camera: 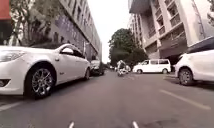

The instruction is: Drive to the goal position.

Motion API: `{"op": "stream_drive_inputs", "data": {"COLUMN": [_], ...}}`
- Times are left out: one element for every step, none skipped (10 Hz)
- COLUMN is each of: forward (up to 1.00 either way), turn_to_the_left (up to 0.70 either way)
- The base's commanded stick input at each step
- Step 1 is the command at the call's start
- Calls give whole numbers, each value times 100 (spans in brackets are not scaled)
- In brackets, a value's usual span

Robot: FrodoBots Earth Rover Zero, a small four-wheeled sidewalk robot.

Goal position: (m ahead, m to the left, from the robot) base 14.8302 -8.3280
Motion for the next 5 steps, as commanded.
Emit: {"op": "stream_drive_inputs", "data": {"forward": [70,70,70,70,70], "turn_to_the_left": [0,0,0,0,0]}}
